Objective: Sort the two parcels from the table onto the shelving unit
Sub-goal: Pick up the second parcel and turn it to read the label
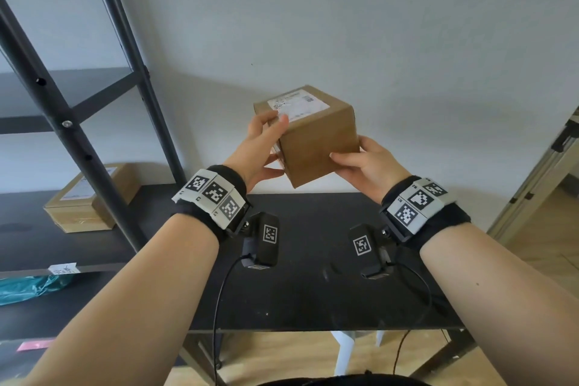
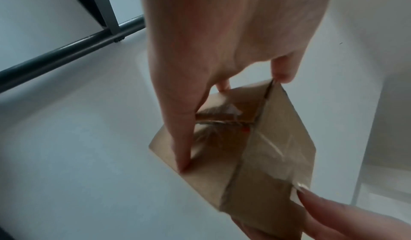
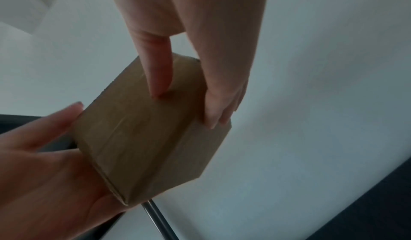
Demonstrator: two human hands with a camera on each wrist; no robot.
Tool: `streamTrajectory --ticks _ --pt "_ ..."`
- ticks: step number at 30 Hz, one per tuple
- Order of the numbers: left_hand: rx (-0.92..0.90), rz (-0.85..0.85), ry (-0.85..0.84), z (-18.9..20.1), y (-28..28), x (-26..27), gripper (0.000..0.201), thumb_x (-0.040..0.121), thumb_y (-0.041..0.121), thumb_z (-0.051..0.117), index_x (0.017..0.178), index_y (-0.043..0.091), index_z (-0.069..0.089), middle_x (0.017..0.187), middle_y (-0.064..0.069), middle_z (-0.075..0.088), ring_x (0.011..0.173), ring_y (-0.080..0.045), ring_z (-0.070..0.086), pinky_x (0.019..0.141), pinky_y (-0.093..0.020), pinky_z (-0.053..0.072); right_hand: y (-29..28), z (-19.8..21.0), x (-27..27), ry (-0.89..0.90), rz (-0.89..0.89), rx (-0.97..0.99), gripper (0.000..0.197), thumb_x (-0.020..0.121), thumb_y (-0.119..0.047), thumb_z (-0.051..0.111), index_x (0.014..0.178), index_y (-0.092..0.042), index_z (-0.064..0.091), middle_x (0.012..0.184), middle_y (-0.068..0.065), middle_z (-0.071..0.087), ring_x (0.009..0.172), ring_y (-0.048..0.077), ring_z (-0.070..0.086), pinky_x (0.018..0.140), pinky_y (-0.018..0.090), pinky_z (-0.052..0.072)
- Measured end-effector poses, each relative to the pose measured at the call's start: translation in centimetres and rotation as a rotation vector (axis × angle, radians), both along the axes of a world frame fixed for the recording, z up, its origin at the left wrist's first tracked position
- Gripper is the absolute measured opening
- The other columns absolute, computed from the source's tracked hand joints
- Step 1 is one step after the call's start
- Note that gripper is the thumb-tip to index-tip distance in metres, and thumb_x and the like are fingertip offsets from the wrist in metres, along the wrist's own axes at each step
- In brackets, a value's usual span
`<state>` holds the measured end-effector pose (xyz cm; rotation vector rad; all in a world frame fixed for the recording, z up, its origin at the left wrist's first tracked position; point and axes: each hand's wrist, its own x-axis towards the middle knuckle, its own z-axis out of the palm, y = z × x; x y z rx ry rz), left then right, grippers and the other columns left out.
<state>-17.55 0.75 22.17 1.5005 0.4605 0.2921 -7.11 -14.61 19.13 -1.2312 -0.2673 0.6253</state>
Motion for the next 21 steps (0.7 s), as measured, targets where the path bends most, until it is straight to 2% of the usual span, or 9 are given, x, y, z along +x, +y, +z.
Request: streamTrajectory --ticks 3,6,10,12,14,16,18,20,21 --pt "0.069 0.033 -0.002 0.0 0.0 0.1 0.036 0.094 0.035 0.05 0.128 0.034 0.038 0.12 0.003 0.051 0.106 -0.022 0.056 0.085 -0.04 0.054 -0.2 0.1 -0.3 0.02 0.045 -0.01 0.038 0.087 0.01 0.055 0.123 0.0 0.055 0.119 0.016 0.064 0.11 0.029 0.062 0.092 0.036 0.053" --pt "0.116 0.032 -0.002 -0.2 0.0 0.2 0.037 0.093 0.033 0.052 0.126 0.035 0.037 0.13 0.001 0.051 0.114 -0.022 0.056 0.093 -0.045 0.051 -0.3 0.1 -0.4 0.141 0.025 0.051 0.019 0.087 -0.007 0.061 0.106 -0.007 0.061 0.115 0.013 0.059 0.115 0.027 0.058 0.099 0.042 0.051" --pt "0.139 0.025 -0.014 -0.3 -0.1 0.2 0.037 0.091 0.031 0.056 0.122 0.035 0.036 0.138 0.0 0.048 0.119 -0.023 0.055 0.099 -0.05 0.049 -0.3 0.8 -0.8 0.137 0.027 0.06 0.031 0.084 -0.038 0.07 0.109 -0.021 0.061 0.113 0.006 0.063 0.112 0.026 0.06 0.1 0.051 0.05" --pt "0.146 0.012 -0.029 -0.4 -0.1 0.2 0.041 0.09 0.028 0.059 0.123 0.035 0.036 0.139 0.0 0.048 0.121 -0.023 0.054 0.099 -0.051 0.048 -0.3 1.1 -0.8 0.13 0.029 0.032 0.034 0.081 -0.044 0.07 0.106 -0.023 0.061 0.11 0.008 0.064 0.108 0.025 0.062 0.099 0.052 0.051" --pt "0.16 0.003 -0.06 -0.5 -0.2 0.2 0.051 0.089 0.019 0.06 0.13 0.031 0.033 0.142 0.001 0.047 0.121 -0.021 0.054 0.096 -0.047 0.051 -0.2 1.0 -0.5 0.093 0.028 -0.037 0.035 0.081 -0.044 0.07 0.108 -0.024 0.06 0.113 0.006 0.063 0.113 0.027 0.06 0.101 0.053 0.049" --pt "0.187 0.003 -0.106 -0.6 -0.1 0.1 0.062 0.088 0.007 0.06 0.137 0.025 0.027 0.144 0.0 0.044 0.114 -0.016 0.056 0.09 -0.038 0.055 -0.1 0.7 -0.3 0.041 0.036 -0.122 0.025 0.083 -0.038 0.069 0.103 -0.025 0.063 0.111 0.003 0.062 0.117 0.026 0.057 0.106 0.051 0.045" --pt "0.205 0.006 -0.143 -0.6 0.0 -0.1 0.07 0.086 -0.001 0.06 0.14 0.023 0.022 0.147 -0.001 0.041 0.111 -0.014 0.058 0.091 -0.038 0.055 -0.1 0.5 -0.1 0.027 0.051 -0.16 0.015 0.084 -0.033 0.067 0.095 -0.023 0.065 0.1 0.0 0.062 0.102 0.021 0.06 0.109 0.048 0.041" --pt "0.211 0.017 -0.155 -0.6 0.2 -0.1 0.078 0.084 -0.003 0.062 0.142 0.024 0.018 0.151 -0.002 0.037 0.119 -0.02 0.056 0.097 -0.044 0.052 -0.1 0.2 0.0 0.014 0.059 -0.159 0.014 0.087 -0.028 0.065 0.097 -0.019 0.065 0.091 -0.002 0.061 0.085 0.016 0.055 0.111 0.045 0.039" --pt "0.224 0.023 -0.151 -0.6 0.3 -0.1 0.081 0.083 -0.004 0.063 0.144 0.024 0.016 0.153 -0.002 0.034 0.124 -0.023 0.054 0.099 -0.045 0.05 -0.1 0.2 0.0 0.002 0.059 -0.154 0.017 0.087 -0.026 0.065 0.101 -0.017 0.065 0.093 -0.002 0.061 0.085 0.015 0.054 0.112 0.043 0.038"
